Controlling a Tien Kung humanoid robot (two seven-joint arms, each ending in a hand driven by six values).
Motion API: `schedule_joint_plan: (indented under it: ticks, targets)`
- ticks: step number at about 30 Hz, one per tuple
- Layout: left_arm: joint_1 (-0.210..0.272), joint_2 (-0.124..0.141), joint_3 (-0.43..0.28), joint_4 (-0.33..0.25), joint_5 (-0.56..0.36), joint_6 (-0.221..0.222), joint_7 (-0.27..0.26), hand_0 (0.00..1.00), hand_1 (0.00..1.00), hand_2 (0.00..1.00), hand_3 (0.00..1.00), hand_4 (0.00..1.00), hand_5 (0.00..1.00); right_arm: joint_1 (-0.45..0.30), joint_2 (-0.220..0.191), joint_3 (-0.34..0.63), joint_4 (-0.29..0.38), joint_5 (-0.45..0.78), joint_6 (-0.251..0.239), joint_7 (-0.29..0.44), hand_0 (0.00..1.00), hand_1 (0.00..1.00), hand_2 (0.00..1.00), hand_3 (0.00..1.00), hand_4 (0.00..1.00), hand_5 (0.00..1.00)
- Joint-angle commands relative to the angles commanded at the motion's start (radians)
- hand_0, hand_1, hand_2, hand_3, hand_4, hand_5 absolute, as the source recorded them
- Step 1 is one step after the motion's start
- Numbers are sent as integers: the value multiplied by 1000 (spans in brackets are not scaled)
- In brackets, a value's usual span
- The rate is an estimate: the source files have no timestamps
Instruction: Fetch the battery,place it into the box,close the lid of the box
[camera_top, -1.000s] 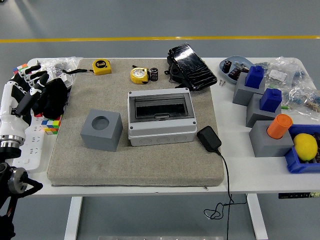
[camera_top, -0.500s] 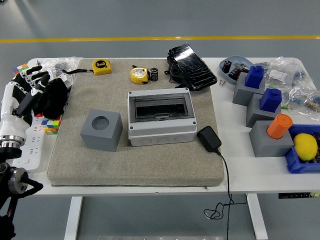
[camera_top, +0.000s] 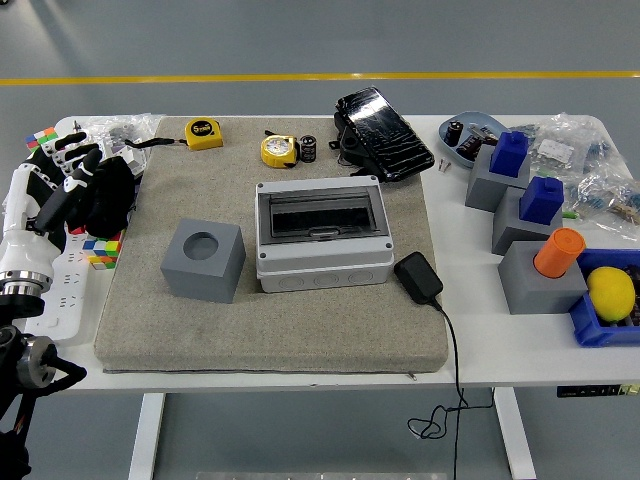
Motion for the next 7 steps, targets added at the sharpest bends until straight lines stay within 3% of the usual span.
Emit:
schedule_joint_plan:
  ticks: [7]
  targets:
    - [-1,5,3,1,-1,-1,0,500,637,619,651,998,421,1,0,-1,0,0,0,-1,607,657,679,581,976,556]
